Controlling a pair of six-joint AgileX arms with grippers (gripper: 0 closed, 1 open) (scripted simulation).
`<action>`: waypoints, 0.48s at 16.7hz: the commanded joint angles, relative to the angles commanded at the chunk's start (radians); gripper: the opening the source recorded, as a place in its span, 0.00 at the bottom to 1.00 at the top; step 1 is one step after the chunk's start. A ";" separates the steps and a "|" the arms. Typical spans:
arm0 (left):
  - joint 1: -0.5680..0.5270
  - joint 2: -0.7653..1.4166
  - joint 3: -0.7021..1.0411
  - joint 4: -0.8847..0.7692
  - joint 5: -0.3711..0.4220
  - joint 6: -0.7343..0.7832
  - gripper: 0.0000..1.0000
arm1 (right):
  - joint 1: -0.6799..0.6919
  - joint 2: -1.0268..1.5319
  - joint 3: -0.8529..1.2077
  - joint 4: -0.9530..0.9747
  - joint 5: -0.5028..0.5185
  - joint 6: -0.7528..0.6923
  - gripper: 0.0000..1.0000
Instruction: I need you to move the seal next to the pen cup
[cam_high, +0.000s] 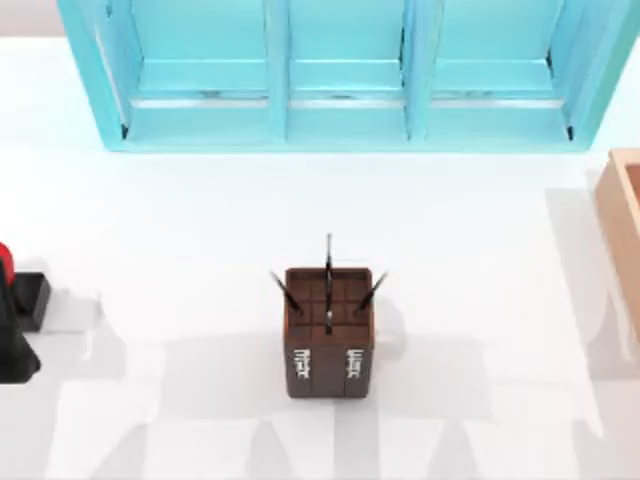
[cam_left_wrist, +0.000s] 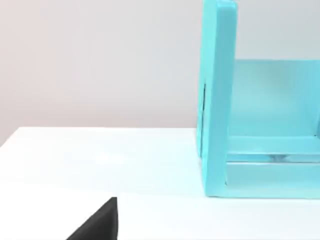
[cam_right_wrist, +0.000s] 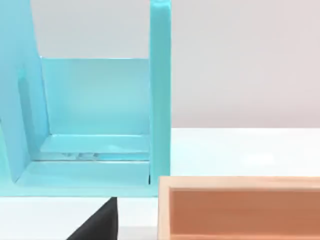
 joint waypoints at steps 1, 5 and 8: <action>0.000 0.000 0.000 0.000 0.000 0.000 1.00 | 0.000 0.000 0.000 0.000 0.000 0.000 1.00; 0.006 0.063 0.063 -0.057 -0.003 0.003 1.00 | 0.000 0.000 0.000 0.000 0.000 0.000 1.00; 0.014 0.222 0.220 -0.187 -0.005 0.012 1.00 | 0.000 0.000 0.000 0.000 0.000 0.000 1.00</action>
